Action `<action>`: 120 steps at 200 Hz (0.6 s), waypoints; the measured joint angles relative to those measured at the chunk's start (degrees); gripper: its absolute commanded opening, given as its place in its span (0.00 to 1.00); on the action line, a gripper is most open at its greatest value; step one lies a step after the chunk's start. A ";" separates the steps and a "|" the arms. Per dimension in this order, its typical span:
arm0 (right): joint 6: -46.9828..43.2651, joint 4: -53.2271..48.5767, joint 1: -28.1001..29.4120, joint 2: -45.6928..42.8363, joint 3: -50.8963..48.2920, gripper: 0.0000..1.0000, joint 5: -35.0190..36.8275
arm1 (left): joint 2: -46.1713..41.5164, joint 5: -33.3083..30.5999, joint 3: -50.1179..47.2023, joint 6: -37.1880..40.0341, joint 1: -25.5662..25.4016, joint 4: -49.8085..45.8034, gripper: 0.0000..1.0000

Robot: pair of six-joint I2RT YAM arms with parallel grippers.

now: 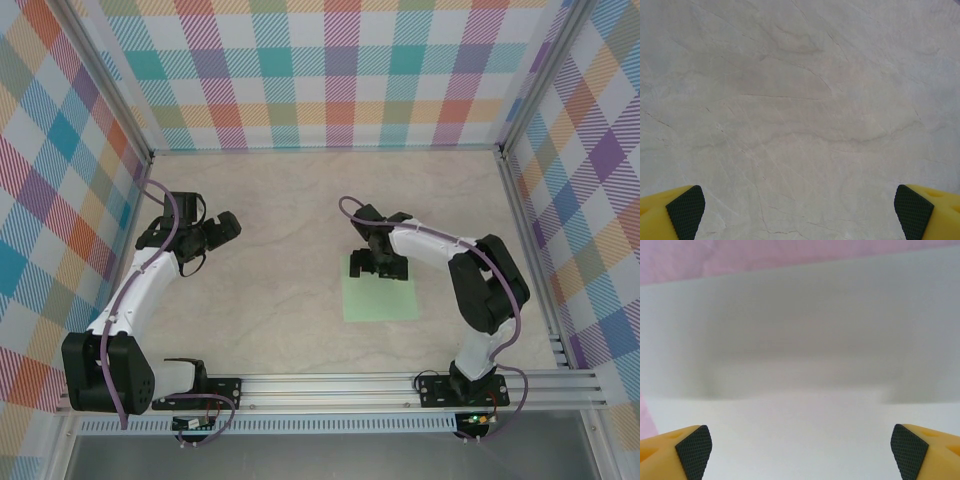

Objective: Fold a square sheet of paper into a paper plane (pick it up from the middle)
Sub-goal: First fold in half a square sheet of paper at the center of the table.

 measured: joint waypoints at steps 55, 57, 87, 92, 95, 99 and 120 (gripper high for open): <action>-0.17 0.26 -0.42 4.00 2.23 0.97 0.57 | 0.04 -0.02 0.00 0.00 -0.13 -0.04 1.00; -0.17 0.26 -0.42 4.26 2.23 0.97 0.55 | 0.04 0.00 0.00 0.00 -0.15 -0.04 1.00; -0.15 0.66 -0.74 5.77 2.34 0.96 0.22 | 0.04 0.00 0.00 0.00 -0.42 -0.07 1.00; -0.15 0.68 -0.79 5.77 2.32 0.95 0.13 | 0.04 0.00 0.00 0.00 -0.42 -0.07 1.00; -0.15 0.70 -0.81 5.77 2.27 0.95 0.11 | 0.04 0.00 0.00 0.02 -0.42 -0.07 1.00; -0.17 0.81 -0.83 5.77 2.23 0.94 0.09 | 0.04 0.00 0.00 0.02 -0.44 -0.09 1.00; -0.17 1.14 -0.92 5.77 2.05 0.91 -0.28 | 0.04 0.02 0.00 0.02 -0.55 -0.09 1.00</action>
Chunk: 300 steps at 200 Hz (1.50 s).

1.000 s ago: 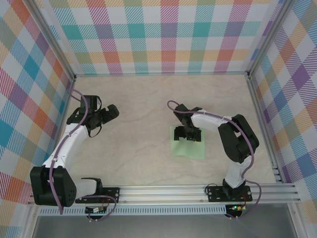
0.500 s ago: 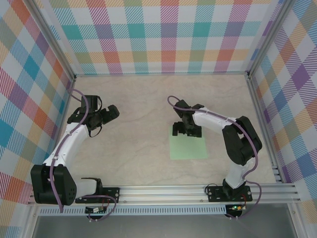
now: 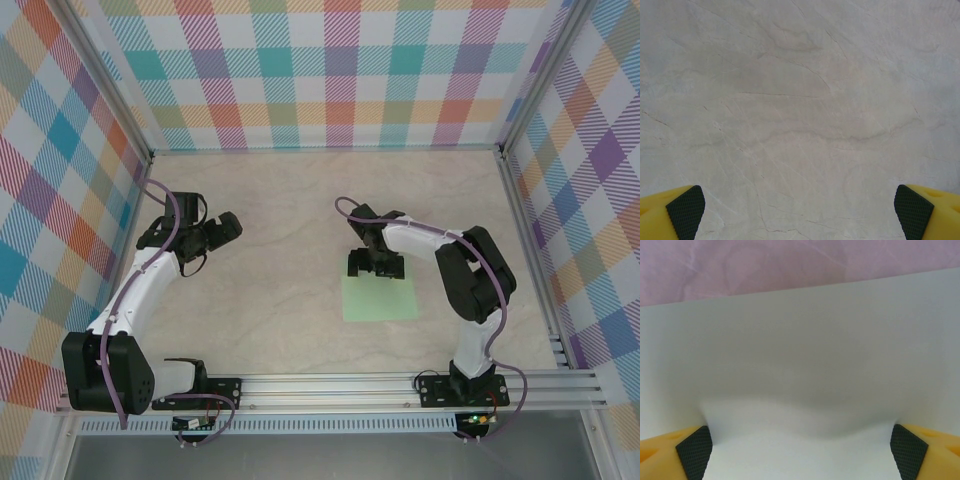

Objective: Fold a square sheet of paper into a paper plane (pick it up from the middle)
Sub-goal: First fold in half a square sheet of paper at the center of the table.

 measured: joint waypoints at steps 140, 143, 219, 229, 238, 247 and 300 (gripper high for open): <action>3.41 11.41 -0.98 -7.82 -6.47 0.32 -16.85 | 0.22 5.55 -1.86 -2.49 -3.37 0.92 0.91; 3.72 12.24 -0.98 -8.17 -6.56 0.32 -17.90 | 0.22 5.88 -2.25 -2.56 -3.63 1.16 0.91; 6.47 25.53 -2.21 -11.21 -8.28 0.31 -36.24 | -1.03 10.95 -12.46 -11.30 -14.67 10.86 0.74; 6.43 25.79 -2.95 -10.43 -8.96 0.32 -36.65 | -1.01 11.56 -13.70 -12.83 -16.46 13.97 0.70; 6.21 25.83 -3.58 -9.33 -9.49 0.32 -36.65 | -0.68 12.04 -14.45 -14.05 -18.05 16.33 0.66; 5.60 25.66 -4.02 -7.93 -9.79 0.32 -36.57 | 0.35 12.41 -14.67 -15.41 -19.71 18.62 0.64; 2.51 23.50 -4.70 -3.37 -9.92 0.36 -33.59 | 10.71 13.92 -14.51 -20.00 -28.61 29.62 0.49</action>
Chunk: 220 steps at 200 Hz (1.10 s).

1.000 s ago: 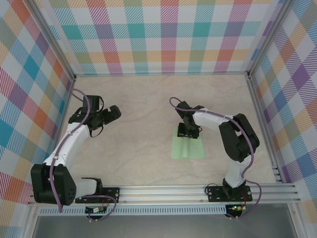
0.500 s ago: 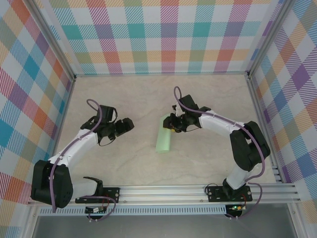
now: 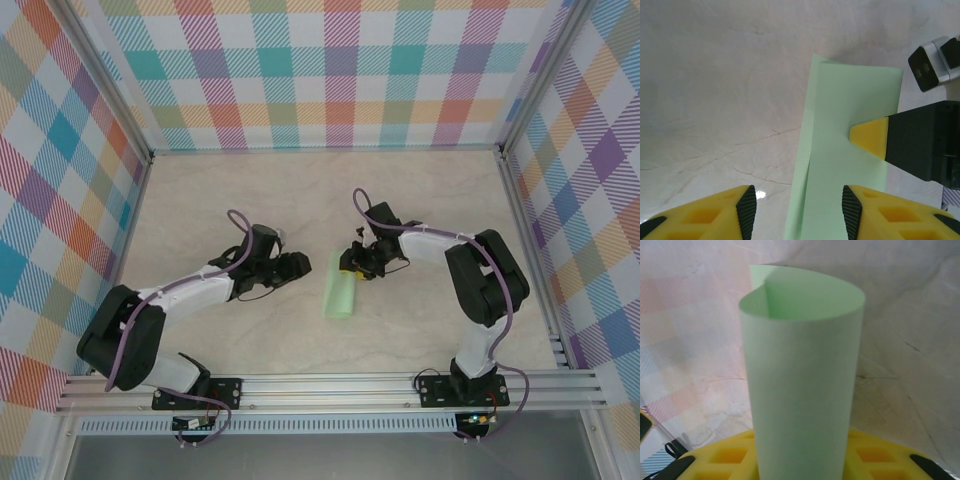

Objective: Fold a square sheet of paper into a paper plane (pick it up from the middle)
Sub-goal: First fold in half a square sheet of paper at the center of the table.

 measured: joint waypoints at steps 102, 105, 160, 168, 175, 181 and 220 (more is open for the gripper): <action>-2.05 -3.23 0.00 2.01 2.16 0.39 2.54 | 14.36 4.76 5.51 -5.49 -8.15 9.84 0.20; -2.05 -3.23 0.00 2.01 2.16 0.39 2.54 | 14.69 4.83 5.73 -5.38 -8.26 9.88 0.19; -1.86 -3.26 0.00 2.12 2.25 0.39 2.51 | 20.63 5.55 6.45 -7.04 -8.90 10.36 0.05; -1.84 -3.23 0.00 2.12 2.25 0.40 2.51 | 20.63 5.29 6.84 -6.99 -8.90 9.79 0.03; -1.79 -3.26 0.00 2.12 2.25 0.40 2.49 | 20.72 5.05 7.15 -6.99 -8.98 9.38 0.02; -1.68 -3.26 0.00 2.12 2.25 0.41 2.49 | 20.79 4.90 7.34 -6.97 -9.01 8.98 0.02; -1.40 -3.32 0.11 1.99 2.58 0.52 2.08 | 21.00 4.48 8.35 -6.78 -9.05 7.10 0.00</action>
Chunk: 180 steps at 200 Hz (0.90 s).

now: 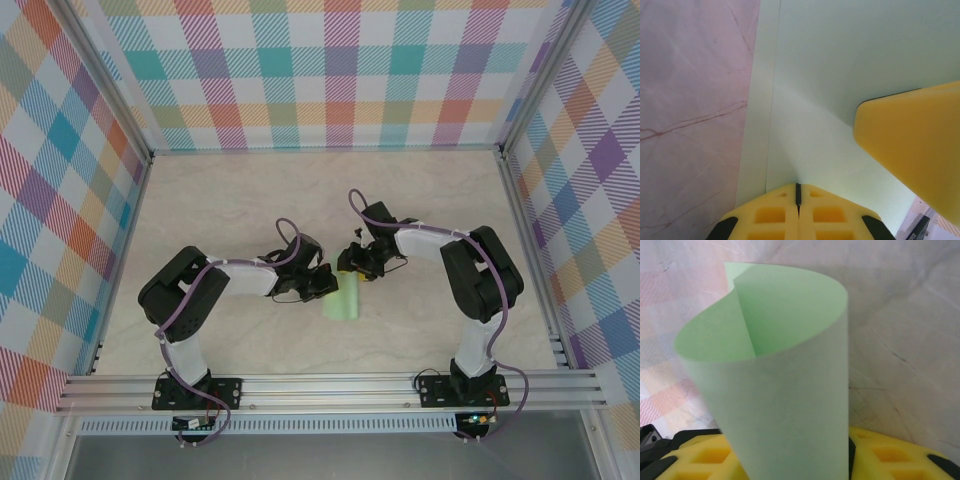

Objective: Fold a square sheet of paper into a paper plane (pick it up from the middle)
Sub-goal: First fold in half a square sheet of paper at the center of the table.

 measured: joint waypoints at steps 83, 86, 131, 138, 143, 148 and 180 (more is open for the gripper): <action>-1.01 -5.49 0.11 -6.67 -3.32 0.59 3.72 | 0.07 -1.11 2.23 1.38 -0.04 -4.48 0.00; -1.16 -5.42 0.11 -6.67 -3.50 0.59 3.54 | 0.07 -1.16 2.34 1.42 -0.04 -4.70 0.00; -2.95 -4.79 0.24 -6.51 -4.28 0.57 1.03 | 0.07 -1.79 3.34 1.81 -0.04 -6.95 0.00; -3.26 -4.59 0.31 -6.36 -4.28 0.56 0.61 | 0.07 -1.81 3.37 1.90 -0.07 -6.99 0.00; -3.34 -4.44 0.35 -6.12 -4.28 0.56 0.31 | 0.07 -1.84 3.43 1.92 -0.04 -7.13 0.00; -3.37 -4.33 0.35 -5.95 -4.28 0.55 0.09 | 0.04 -1.88 3.50 1.95 -0.07 -7.23 0.00; -3.48 -3.69 0.90 -4.55 -4.28 0.50 -0.44 | 0.07 -1.90 4.35 1.95 -0.07 -8.70 0.02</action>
